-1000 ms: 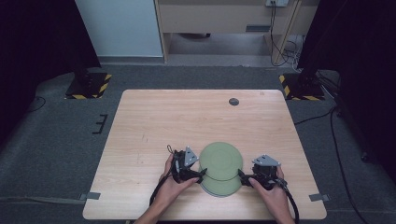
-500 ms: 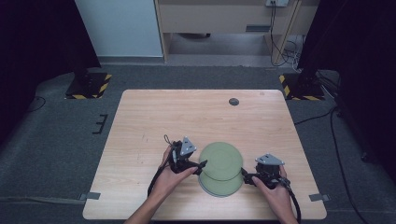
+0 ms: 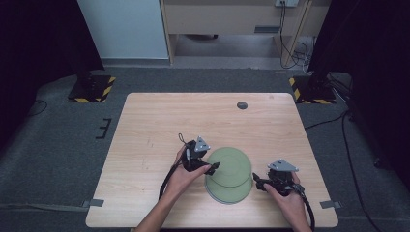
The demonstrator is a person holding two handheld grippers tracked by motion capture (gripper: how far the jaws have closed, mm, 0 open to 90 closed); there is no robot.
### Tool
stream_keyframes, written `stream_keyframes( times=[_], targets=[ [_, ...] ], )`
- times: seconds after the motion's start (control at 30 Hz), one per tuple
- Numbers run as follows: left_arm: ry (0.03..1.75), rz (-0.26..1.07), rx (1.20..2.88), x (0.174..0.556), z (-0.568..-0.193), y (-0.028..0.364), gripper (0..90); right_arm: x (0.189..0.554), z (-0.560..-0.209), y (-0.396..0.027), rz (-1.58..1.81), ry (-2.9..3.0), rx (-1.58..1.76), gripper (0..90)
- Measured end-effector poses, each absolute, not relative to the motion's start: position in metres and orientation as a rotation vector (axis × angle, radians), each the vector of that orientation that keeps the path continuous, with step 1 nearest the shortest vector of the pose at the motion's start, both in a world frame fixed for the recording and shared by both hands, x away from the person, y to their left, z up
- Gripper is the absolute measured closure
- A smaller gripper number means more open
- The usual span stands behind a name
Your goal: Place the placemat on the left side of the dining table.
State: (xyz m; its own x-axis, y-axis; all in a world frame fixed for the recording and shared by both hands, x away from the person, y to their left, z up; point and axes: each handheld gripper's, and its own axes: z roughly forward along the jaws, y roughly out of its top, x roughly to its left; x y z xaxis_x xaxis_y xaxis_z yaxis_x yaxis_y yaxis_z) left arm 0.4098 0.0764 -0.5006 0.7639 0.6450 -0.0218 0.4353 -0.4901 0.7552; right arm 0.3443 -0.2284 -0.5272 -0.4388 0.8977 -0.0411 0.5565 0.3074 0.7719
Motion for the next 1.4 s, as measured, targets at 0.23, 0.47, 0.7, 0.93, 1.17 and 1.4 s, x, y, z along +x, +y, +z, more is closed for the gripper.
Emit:
stream_keyframes(
  times=[0.23,0.47,0.7,0.93,1.17,1.4],
  targets=[
    [0.813,0.292,2.184,0.416,-0.508,0.076,13.1,0.344,-0.524,-0.23,0.978,2.107,1.288,17.2],
    [0.798,0.255,2.211,0.418,-0.51,0.072,22.1,0.345,-0.526,-0.228,0.988,2.139,1.262,18.5],
    [0.797,0.24,2.249,0.418,-0.515,0.065,23.6,0.344,-0.527,-0.223,1.002,2.163,1.247,19.6],
    [0.835,0.194,2.234,0.423,-0.518,0.063,23.3,0.343,-0.528,-0.218,0.995,2.184,1.229,20.0],
    [0.867,0.119,2.203,0.428,-0.523,0.064,20.2,0.343,-0.528,-0.214,1.006,2.195,1.225,18.5],
    [0.868,0.086,2.189,0.429,-0.526,0.065,17.4,0.342,-0.529,-0.212,0.999,2.211,1.219,17.1]
  ],
)
